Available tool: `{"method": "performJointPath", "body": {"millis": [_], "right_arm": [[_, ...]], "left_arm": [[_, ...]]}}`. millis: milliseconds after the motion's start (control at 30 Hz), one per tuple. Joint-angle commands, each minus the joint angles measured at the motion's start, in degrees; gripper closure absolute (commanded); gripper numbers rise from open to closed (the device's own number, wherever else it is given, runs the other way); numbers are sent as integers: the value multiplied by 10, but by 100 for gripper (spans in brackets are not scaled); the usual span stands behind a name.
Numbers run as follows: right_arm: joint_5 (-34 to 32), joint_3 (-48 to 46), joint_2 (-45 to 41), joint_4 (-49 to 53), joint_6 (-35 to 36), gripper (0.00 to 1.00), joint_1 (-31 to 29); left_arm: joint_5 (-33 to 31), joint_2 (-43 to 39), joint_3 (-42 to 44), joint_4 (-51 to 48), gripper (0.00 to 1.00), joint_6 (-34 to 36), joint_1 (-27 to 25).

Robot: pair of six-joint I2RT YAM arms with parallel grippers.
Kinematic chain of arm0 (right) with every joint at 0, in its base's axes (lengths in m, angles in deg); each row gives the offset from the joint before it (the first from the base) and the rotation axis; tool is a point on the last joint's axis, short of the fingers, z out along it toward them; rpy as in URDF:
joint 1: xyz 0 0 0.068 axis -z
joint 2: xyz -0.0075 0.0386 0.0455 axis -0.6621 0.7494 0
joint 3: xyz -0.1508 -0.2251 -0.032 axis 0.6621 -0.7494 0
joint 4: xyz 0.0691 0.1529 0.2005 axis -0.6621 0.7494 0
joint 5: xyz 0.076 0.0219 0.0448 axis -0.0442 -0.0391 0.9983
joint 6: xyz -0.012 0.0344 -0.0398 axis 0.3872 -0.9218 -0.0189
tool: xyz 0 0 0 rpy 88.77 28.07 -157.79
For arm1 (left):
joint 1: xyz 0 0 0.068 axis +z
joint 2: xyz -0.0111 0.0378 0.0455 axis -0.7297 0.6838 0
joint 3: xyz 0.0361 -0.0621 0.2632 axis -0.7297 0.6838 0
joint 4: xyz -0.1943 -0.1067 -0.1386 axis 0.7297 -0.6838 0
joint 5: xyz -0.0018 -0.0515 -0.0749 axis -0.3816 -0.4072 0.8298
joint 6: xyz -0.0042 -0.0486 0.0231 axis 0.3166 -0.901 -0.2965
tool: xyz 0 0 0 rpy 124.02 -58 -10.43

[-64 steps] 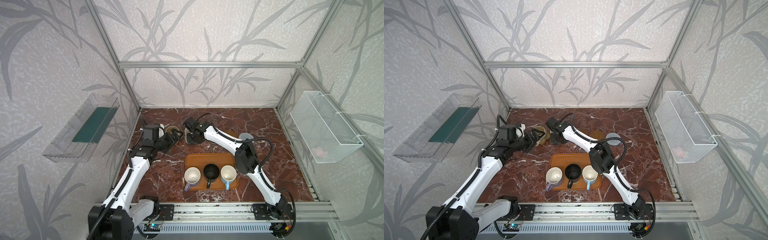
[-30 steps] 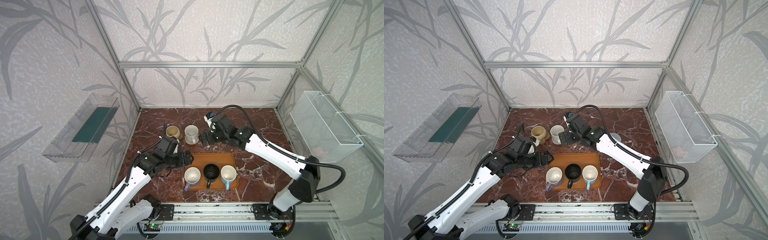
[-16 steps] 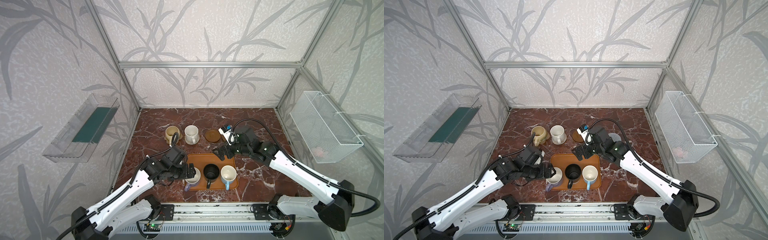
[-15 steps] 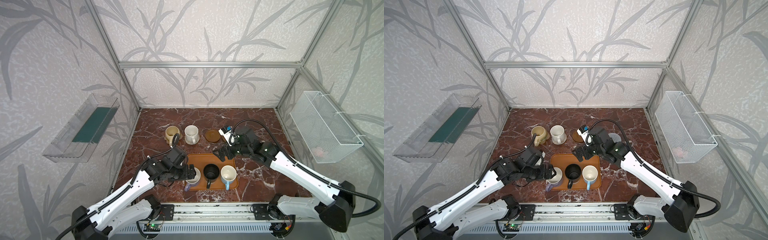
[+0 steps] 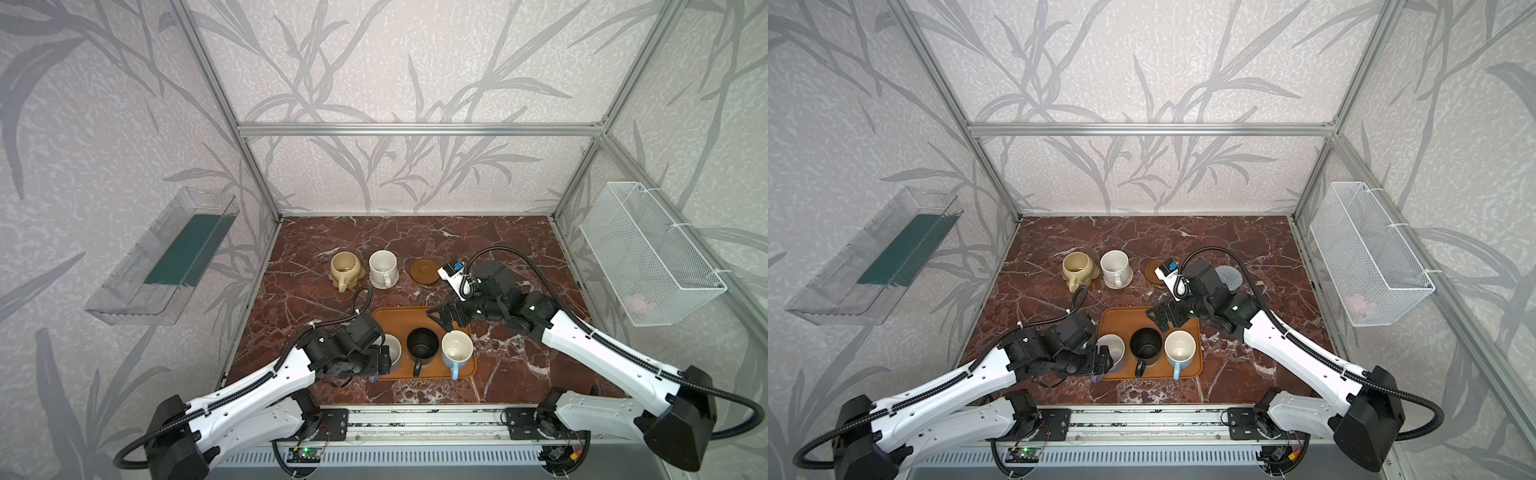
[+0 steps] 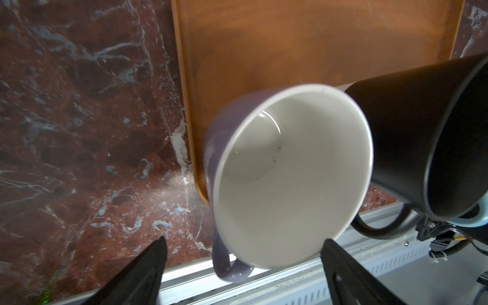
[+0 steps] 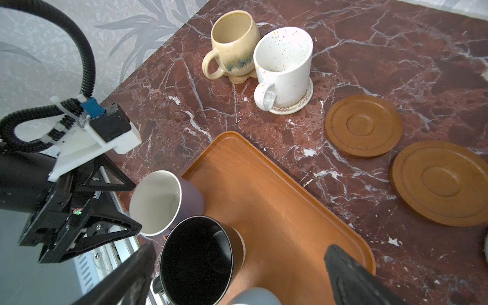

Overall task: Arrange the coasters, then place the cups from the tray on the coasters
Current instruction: 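Lower the left gripper onto the lavender mug while the right gripper nears the tray, then close the left gripper on the lavender mug and lift it off the tray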

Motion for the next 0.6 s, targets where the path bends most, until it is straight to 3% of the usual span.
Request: {"method": "performJointPath", "body": {"millis": [0,133,367,567], "right_arm": [[50,-5,-16,-21,-8,1,0],[85,-22,-17,-31,-5,1,-1],[70,-49,-37,-45,-20,1,-1],[74,-53,-32,-56,-27,1,-1]], "left_arm": [[-36,6,8,-2,8,-14,-14],[-58,28,10,2,10,-16,-31],[-80,59,17,16,14,-18,-54],[-89,72,21,31,25,-17,-65]]}}
